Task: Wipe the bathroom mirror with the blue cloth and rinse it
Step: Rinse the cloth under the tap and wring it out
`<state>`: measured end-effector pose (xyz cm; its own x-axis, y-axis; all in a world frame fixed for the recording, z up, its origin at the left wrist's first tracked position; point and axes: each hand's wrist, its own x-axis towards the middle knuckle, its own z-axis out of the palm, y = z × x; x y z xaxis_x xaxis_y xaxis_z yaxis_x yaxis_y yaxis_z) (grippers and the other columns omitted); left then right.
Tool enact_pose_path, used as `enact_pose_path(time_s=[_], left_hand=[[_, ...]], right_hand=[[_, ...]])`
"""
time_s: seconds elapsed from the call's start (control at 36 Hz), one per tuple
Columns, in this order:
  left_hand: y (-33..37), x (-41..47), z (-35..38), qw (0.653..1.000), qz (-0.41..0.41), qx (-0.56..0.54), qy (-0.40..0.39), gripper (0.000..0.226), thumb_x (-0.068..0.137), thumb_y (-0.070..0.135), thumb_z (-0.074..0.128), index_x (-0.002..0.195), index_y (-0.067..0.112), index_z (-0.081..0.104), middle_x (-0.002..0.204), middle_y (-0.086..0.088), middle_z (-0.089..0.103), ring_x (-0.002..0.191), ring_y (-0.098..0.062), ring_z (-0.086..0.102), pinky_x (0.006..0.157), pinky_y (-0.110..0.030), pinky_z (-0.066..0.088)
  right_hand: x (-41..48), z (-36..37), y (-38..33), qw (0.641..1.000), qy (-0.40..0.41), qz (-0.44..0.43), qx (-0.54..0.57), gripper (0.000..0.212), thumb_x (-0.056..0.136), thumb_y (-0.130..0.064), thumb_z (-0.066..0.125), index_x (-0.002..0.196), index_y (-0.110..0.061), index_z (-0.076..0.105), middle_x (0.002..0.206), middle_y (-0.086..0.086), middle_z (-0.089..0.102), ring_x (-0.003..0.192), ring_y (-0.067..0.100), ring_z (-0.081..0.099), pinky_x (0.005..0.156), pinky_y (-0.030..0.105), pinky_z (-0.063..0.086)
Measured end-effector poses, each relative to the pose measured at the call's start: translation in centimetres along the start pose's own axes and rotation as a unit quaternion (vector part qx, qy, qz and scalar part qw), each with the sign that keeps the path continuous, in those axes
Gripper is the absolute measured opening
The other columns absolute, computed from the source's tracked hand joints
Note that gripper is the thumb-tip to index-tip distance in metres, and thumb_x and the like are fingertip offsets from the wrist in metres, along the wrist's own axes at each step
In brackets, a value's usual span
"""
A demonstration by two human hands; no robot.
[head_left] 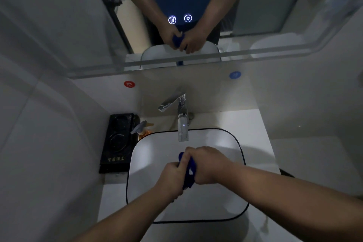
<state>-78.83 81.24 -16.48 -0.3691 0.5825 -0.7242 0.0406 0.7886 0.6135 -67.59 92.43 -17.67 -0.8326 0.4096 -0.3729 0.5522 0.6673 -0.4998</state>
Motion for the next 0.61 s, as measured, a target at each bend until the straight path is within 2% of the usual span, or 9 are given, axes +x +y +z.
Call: enact_pose_path(time_s=[0.08, 0.11, 0.17, 0.22, 0.28, 0.33, 0.42, 0.5, 0.61], left_hand=[[-0.5, 0.8, -0.3, 0.999, 0.036, 0.004, 0.035, 0.1, 0.08, 0.09, 0.032, 0.078, -0.002, 0.074, 0.062, -0.013, 0.072, 0.05, -0.018, 0.068, 0.05, -0.025, 0.053], [-0.7, 1.2, -0.4, 0.998, 0.046, 0.011, 0.045, 0.098, 0.086, 0.087, 0.037, 0.078, -0.003, 0.075, 0.065, -0.016, 0.073, 0.057, -0.022, 0.071, 0.057, -0.032, 0.058], [-1.2, 1.8, -0.6, 0.994, 0.072, 0.058, 0.057, 0.088, 0.098, 0.075, 0.04, 0.079, -0.004, 0.074, 0.07, -0.019, 0.074, 0.067, -0.027, 0.073, 0.07, -0.04, 0.06], [-1.4, 2.0, -1.0, 0.985, 0.1, 0.13, 0.059, 0.083, 0.104, 0.067, 0.036, 0.075, -0.002, 0.072, 0.068, -0.017, 0.071, 0.066, -0.026, 0.071, 0.071, -0.038, 0.057], [-1.6, 2.1, -1.3, 0.972, 0.129, 0.184, 0.064, 0.081, 0.105, 0.065, 0.034, 0.068, 0.002, 0.069, 0.061, -0.013, 0.068, 0.061, -0.023, 0.068, 0.07, -0.037, 0.056], [-1.5, 2.1, -1.5, 0.96, 0.152, 0.226, 0.064, 0.078, 0.105, 0.065, 0.034, 0.064, 0.007, 0.066, 0.059, -0.009, 0.066, 0.06, -0.021, 0.065, 0.069, -0.039, 0.056], [-1.0, 2.1, -1.7, 0.939, 0.186, 0.281, 0.068, 0.071, 0.106, 0.061, 0.034, 0.066, 0.01, 0.064, 0.061, -0.007, 0.063, 0.061, -0.022, 0.063, 0.067, -0.038, 0.053], [-0.5, 2.3, -2.0, 0.922, 0.22, 0.312, 0.07, 0.07, 0.101, 0.066, 0.031, 0.065, 0.016, 0.063, 0.06, -0.003, 0.062, 0.058, -0.018, 0.061, 0.065, -0.039, 0.054], [0.4, 2.4, -2.3, 0.902, 0.246, 0.347, 0.069, 0.061, 0.1, 0.063, 0.03, 0.067, 0.022, 0.059, 0.061, 0.002, 0.062, 0.062, -0.017, 0.062, 0.063, -0.037, 0.052]], right_hand=[[0.1, 0.7, -0.8, 0.997, -0.006, 0.049, 0.055, 0.042, 0.076, -0.043, 0.077, 0.111, -0.025, 0.062, 0.102, -0.002, 0.072, 0.094, 0.024, 0.07, 0.081, 0.039, 0.061], [0.1, 0.9, -1.0, 0.995, -0.01, 0.06, 0.082, 0.032, 0.078, -0.04, 0.076, 0.104, -0.023, 0.064, 0.099, -0.001, 0.071, 0.092, 0.025, 0.07, 0.081, 0.039, 0.061], [-0.2, 1.1, -1.8, 0.99, -0.02, 0.069, 0.123, 0.014, 0.085, -0.032, 0.071, 0.085, -0.022, 0.061, 0.095, 0.004, 0.07, 0.089, 0.026, 0.069, 0.081, 0.04, 0.06], [-0.6, 1.4, -2.4, 0.984, -0.024, 0.076, 0.16, 0.024, 0.088, -0.024, 0.07, 0.071, -0.026, 0.053, 0.089, 0.003, 0.07, 0.086, 0.023, 0.067, 0.08, 0.036, 0.057], [-1.0, 2.0, -2.8, 0.967, -0.046, 0.114, 0.224, 0.032, 0.084, -0.014, 0.072, 0.066, -0.027, 0.051, 0.082, -0.001, 0.065, 0.082, 0.018, 0.062, 0.074, 0.032, 0.05], [-1.2, 3.0, -2.7, 0.928, -0.069, 0.179, 0.321, 0.024, 0.077, -0.004, 0.071, 0.069, -0.021, 0.057, 0.075, 0.003, 0.062, 0.072, 0.02, 0.059, 0.064, 0.03, 0.045], [-1.7, 3.9, -2.6, 0.843, -0.065, 0.26, 0.467, 0.015, 0.068, -0.001, 0.067, 0.078, -0.011, 0.064, 0.064, 0.008, 0.054, 0.05, 0.019, 0.045, 0.05, 0.026, 0.032], [-2.4, 3.8, -2.7, 0.78, -0.089, 0.278, 0.553, 0.021, 0.068, 0.001, 0.064, 0.073, -0.014, 0.05, 0.058, 0.004, 0.044, 0.047, 0.016, 0.034, 0.05, 0.027, 0.022], [-2.9, 3.5, -2.8, 0.706, -0.129, 0.28, 0.638, 0.035, 0.071, 0.0, 0.058, 0.067, -0.024, 0.033, 0.062, 0.0, 0.036, 0.05, 0.014, 0.028, 0.054, 0.029, 0.012]])
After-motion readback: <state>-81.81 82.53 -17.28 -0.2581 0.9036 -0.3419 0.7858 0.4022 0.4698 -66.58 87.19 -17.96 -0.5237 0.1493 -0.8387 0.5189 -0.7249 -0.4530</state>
